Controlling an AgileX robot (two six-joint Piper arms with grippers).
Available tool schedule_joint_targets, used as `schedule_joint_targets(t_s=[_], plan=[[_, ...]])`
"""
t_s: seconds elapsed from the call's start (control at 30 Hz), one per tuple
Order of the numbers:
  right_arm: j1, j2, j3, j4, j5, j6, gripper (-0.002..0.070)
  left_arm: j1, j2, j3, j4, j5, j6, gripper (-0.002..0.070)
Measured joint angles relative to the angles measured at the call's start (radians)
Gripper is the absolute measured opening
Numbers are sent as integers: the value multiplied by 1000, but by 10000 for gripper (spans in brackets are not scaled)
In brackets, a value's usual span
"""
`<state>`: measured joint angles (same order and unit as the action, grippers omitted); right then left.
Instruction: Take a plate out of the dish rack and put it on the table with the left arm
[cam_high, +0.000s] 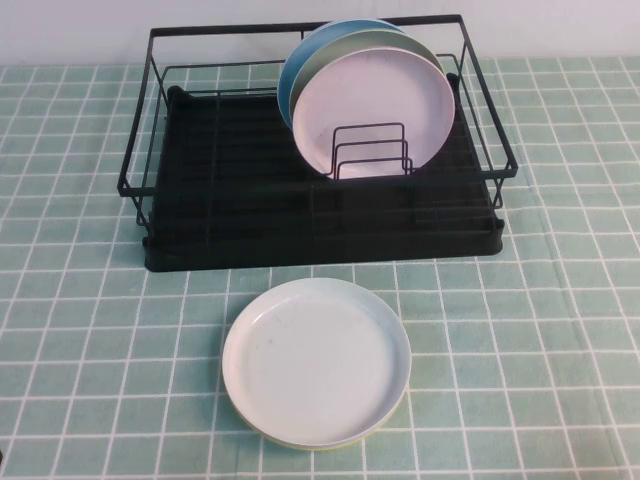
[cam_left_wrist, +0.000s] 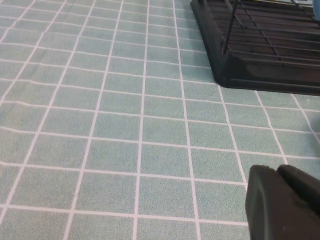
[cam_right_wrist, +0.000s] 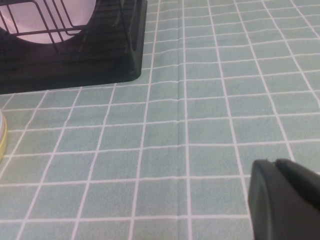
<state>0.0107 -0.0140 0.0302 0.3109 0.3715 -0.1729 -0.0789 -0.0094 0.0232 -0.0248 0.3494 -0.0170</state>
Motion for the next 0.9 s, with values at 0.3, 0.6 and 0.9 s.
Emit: schedule_joint_targets(t_s=[0.3,0.6,0.9], plan=[[0,0,0,0,0,0,-18,0,0,0,0,0,0,-4],[0,0,0,0,0,0,-18,0,0,0,0,0,0,-4],[0,0,0,0,0,0,-18,0,0,0,-4,0,-23,-4]])
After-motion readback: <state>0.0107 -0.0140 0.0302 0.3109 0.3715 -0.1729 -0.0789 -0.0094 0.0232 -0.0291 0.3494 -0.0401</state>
